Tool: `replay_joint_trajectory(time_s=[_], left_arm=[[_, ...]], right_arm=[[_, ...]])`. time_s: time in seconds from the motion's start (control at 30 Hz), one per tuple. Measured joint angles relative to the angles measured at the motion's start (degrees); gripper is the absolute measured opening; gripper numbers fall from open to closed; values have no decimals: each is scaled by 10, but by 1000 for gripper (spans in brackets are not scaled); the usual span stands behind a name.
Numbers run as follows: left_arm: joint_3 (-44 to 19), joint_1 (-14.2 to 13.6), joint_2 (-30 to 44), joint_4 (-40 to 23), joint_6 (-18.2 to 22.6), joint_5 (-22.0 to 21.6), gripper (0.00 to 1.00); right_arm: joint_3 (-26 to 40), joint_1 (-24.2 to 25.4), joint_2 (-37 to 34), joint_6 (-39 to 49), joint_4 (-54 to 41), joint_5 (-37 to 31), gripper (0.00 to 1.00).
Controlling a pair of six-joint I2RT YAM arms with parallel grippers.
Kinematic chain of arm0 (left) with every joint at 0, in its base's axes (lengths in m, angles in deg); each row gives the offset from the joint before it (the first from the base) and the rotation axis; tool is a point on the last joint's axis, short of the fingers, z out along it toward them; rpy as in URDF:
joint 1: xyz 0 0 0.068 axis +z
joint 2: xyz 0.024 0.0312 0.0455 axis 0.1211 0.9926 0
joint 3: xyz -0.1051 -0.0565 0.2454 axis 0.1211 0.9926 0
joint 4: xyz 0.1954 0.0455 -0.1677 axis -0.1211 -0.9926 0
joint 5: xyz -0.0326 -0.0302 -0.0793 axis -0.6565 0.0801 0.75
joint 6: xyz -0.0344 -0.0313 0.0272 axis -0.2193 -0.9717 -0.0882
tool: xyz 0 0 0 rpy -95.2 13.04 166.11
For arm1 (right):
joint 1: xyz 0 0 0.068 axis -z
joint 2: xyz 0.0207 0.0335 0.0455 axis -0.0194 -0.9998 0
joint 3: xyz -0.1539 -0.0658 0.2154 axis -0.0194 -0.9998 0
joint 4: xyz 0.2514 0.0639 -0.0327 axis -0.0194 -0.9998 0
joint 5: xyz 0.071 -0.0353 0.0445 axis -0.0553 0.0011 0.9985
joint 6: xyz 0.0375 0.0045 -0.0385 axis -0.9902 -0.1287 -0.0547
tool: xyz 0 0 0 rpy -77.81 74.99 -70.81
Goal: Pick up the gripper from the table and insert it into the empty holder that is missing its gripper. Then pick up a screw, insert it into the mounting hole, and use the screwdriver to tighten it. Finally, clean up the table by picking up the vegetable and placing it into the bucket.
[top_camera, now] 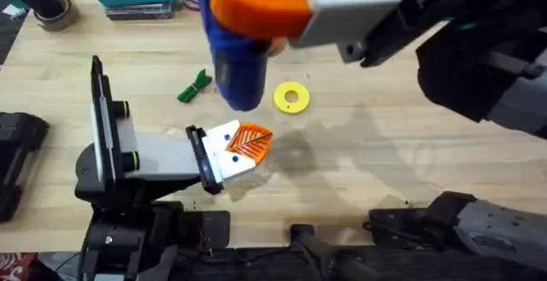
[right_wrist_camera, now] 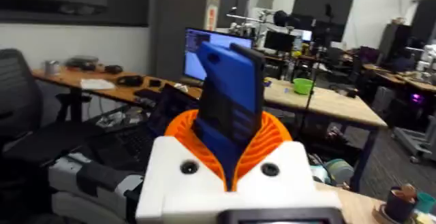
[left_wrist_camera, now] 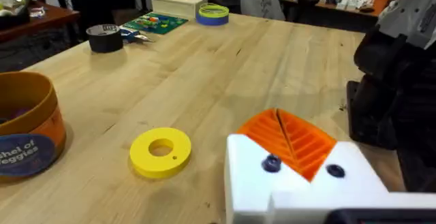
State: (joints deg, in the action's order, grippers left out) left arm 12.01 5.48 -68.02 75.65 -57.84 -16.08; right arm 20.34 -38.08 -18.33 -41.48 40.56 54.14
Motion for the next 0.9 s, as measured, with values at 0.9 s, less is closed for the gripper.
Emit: replay_joint_trajectory(time_s=[0.9], left_arm=[[0, 0, 0, 0, 0, 0, 12]], right_arm=[[-21, -60, -44, 77, 2, 29, 23]])
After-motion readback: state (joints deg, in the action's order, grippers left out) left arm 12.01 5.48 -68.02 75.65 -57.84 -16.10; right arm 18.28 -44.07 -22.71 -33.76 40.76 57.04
